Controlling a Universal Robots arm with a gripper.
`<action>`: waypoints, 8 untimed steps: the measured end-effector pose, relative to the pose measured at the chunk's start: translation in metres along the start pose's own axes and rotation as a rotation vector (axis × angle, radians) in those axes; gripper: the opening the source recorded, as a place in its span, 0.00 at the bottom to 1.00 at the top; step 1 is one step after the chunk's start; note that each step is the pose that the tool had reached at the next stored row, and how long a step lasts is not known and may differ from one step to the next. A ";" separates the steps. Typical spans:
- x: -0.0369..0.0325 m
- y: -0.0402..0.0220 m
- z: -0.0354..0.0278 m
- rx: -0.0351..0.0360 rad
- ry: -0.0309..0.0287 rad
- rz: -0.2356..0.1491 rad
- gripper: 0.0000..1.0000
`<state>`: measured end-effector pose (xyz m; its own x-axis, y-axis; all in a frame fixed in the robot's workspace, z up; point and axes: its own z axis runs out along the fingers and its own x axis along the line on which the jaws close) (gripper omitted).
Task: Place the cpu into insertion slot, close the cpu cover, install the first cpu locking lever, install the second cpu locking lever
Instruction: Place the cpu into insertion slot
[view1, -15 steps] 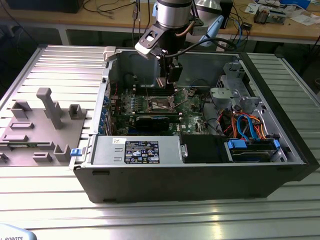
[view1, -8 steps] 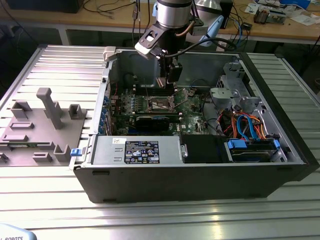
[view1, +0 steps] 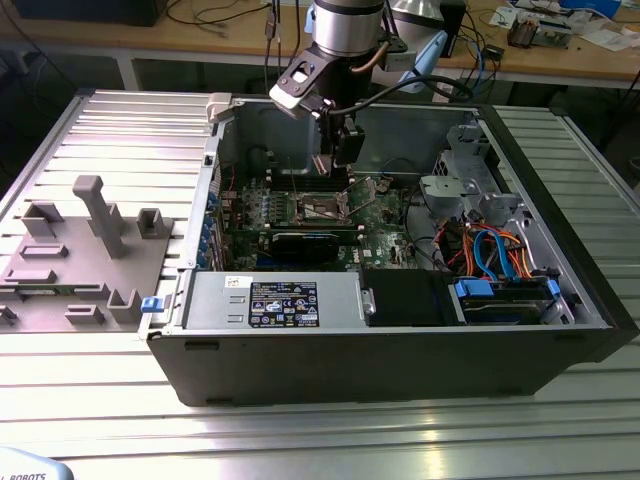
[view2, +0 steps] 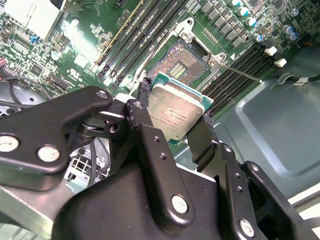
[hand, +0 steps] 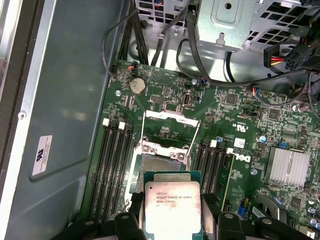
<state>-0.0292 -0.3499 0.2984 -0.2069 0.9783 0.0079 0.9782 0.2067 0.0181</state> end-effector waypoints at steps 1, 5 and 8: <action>0.0000 0.0000 0.0000 0.0000 0.0000 0.001 0.54; 0.0000 0.0000 0.0000 0.0000 -0.0001 0.004 0.54; 0.0000 0.0000 0.0000 0.0000 -0.0001 0.006 0.54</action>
<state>-0.0292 -0.3499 0.2983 -0.2011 0.9795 0.0079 0.9794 0.2009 0.0181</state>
